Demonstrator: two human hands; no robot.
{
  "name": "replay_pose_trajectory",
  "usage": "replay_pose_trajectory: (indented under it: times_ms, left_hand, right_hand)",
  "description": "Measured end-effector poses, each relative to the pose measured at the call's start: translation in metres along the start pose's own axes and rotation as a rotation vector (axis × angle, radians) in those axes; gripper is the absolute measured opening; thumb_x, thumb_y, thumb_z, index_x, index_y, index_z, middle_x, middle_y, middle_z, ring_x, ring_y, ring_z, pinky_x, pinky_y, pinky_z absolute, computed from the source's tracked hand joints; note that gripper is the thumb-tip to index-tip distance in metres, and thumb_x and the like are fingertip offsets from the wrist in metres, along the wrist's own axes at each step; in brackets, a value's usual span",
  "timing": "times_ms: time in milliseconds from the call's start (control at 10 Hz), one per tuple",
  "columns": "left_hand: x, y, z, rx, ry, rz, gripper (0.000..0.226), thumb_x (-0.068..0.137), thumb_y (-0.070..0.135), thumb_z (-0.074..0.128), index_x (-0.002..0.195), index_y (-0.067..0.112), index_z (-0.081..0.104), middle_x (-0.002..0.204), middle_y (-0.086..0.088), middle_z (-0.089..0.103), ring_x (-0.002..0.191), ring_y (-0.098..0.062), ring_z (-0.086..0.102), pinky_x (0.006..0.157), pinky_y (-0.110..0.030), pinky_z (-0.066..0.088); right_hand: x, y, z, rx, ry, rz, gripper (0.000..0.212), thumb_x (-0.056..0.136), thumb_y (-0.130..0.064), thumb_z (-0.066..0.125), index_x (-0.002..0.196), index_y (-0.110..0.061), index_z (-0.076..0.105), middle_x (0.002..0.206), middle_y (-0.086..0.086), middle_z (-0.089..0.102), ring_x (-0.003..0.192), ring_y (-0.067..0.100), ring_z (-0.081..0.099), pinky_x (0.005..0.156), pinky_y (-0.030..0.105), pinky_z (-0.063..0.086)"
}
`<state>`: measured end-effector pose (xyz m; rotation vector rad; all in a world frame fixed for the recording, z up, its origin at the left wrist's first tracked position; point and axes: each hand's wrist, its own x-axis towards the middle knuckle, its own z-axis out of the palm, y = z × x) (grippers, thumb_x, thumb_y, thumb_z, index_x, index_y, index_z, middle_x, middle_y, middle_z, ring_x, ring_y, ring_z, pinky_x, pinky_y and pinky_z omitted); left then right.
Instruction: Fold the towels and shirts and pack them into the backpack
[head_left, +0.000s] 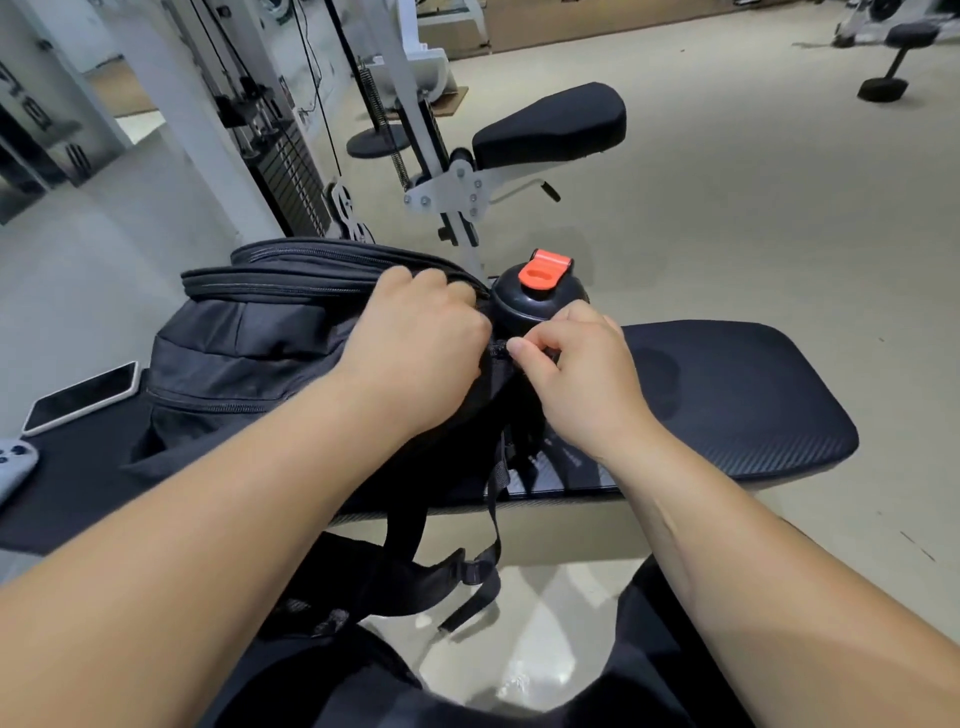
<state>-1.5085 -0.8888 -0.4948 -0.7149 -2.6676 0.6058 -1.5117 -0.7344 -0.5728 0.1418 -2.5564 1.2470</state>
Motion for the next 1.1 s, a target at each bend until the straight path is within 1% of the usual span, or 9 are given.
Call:
replay_pose_trajectory:
  times_ms: [100, 200, 300, 500, 700, 800, 900, 1000, 1100]
  left_hand:
    - [0.001, -0.006, 0.007, -0.033, 0.033, 0.025, 0.016, 0.091, 0.039, 0.059, 0.089, 0.026, 0.068, 0.093, 0.006, 0.062, 0.097, -0.025, 0.055, 0.075, -0.036, 0.028]
    - [-0.003, -0.016, 0.006, -0.14, 0.087, 0.012, 0.016, 0.085, 0.04, 0.068, 0.079, 0.025, 0.067, 0.086, 0.006, 0.065, 0.091, -0.027, 0.058, 0.074, -0.037, 0.036]
    - [-0.007, -0.019, 0.009, -0.157, 0.095, 0.005, 0.018, 0.081, 0.036, 0.073, 0.074, 0.022, 0.066, 0.08, 0.004, 0.065, 0.085, -0.03, 0.06, 0.072, -0.038, 0.039]
    - [-0.001, -0.021, 0.021, -0.152, 0.135, -0.015, 0.018, 0.082, 0.035, 0.071, 0.073, 0.021, 0.065, 0.076, 0.003, 0.063, 0.081, -0.031, 0.06, 0.071, -0.038, 0.037]
    - [0.009, -0.017, 0.027, -0.18, 0.124, -0.095, 0.018, 0.086, 0.039, 0.066, 0.079, 0.022, 0.069, 0.082, 0.003, 0.067, 0.087, -0.029, 0.061, 0.076, -0.039, 0.039]
    - [0.01, -0.012, 0.029, -0.162, 0.115, -0.124, 0.019, 0.087, 0.041, 0.064, 0.082, 0.023, 0.069, 0.085, 0.003, 0.066, 0.089, -0.028, 0.06, 0.077, -0.038, 0.036]
    - [0.01, -0.006, 0.026, -0.153, 0.079, -0.133, 0.025, 0.087, 0.046, 0.061, 0.086, 0.023, 0.07, 0.089, 0.002, 0.066, 0.093, -0.028, 0.059, 0.08, -0.039, 0.037]
    - [0.007, -0.005, 0.02, -0.238, 0.075, -0.134, 0.035, 0.085, 0.055, 0.059, 0.085, 0.021, 0.069, 0.086, 0.001, 0.063, 0.092, -0.028, 0.057, 0.081, -0.039, 0.041]
    - [0.001, -0.011, 0.014, -0.384, 0.15, -0.163, 0.042, 0.081, 0.06, 0.054, 0.08, 0.02, 0.069, 0.079, 0.002, 0.061, 0.085, -0.027, 0.056, 0.076, -0.039, 0.046]
  right_hand:
    - [-0.001, 0.008, 0.001, 0.014, 0.019, 0.017, 0.028, 0.095, -0.038, 0.063, 0.072, -0.023, 0.069, 0.082, -0.013, 0.047, 0.098, 0.023, 0.049, 0.089, 0.048, 0.046]
    - [-0.002, 0.015, 0.008, 0.0, 0.058, 0.03, 0.028, 0.094, -0.038, 0.064, 0.07, -0.025, 0.068, 0.08, -0.012, 0.046, 0.095, 0.021, 0.049, 0.085, 0.047, 0.047]
    - [0.0, 0.021, 0.017, -0.079, 0.103, 0.078, 0.029, 0.094, -0.041, 0.064, 0.069, -0.026, 0.067, 0.078, -0.013, 0.043, 0.093, 0.016, 0.044, 0.081, 0.039, 0.041]
    - [0.019, 0.029, 0.03, -0.153, 0.106, 0.155, 0.029, 0.093, -0.046, 0.064, 0.076, -0.025, 0.073, 0.084, -0.013, 0.046, 0.095, 0.013, 0.035, 0.082, 0.036, 0.032]
    - [0.031, 0.039, 0.039, -0.187, 0.015, 0.245, 0.034, 0.096, -0.047, 0.06, 0.077, -0.023, 0.073, 0.084, -0.012, 0.043, 0.106, 0.023, 0.044, 0.083, 0.035, 0.029]
    - [0.035, 0.039, 0.038, -0.224, 0.003, 0.235, 0.034, 0.096, -0.047, 0.059, 0.076, -0.023, 0.072, 0.087, -0.008, 0.046, 0.108, 0.025, 0.046, 0.083, 0.036, 0.031]
    - [0.038, 0.04, 0.036, -0.246, -0.018, 0.216, 0.036, 0.096, -0.049, 0.057, 0.069, -0.026, 0.064, 0.086, -0.008, 0.051, 0.106, 0.027, 0.05, 0.087, 0.04, 0.041]
    - [0.04, 0.038, 0.03, -0.268, -0.073, 0.205, 0.039, 0.094, -0.051, 0.057, 0.064, -0.025, 0.058, 0.08, -0.007, 0.059, 0.098, 0.029, 0.057, 0.086, 0.043, 0.05]
    - [0.044, 0.025, 0.016, -0.312, -0.159, 0.231, 0.036, 0.092, -0.052, 0.058, 0.068, -0.025, 0.058, 0.074, -0.006, 0.063, 0.088, 0.028, 0.061, 0.074, 0.037, 0.051]
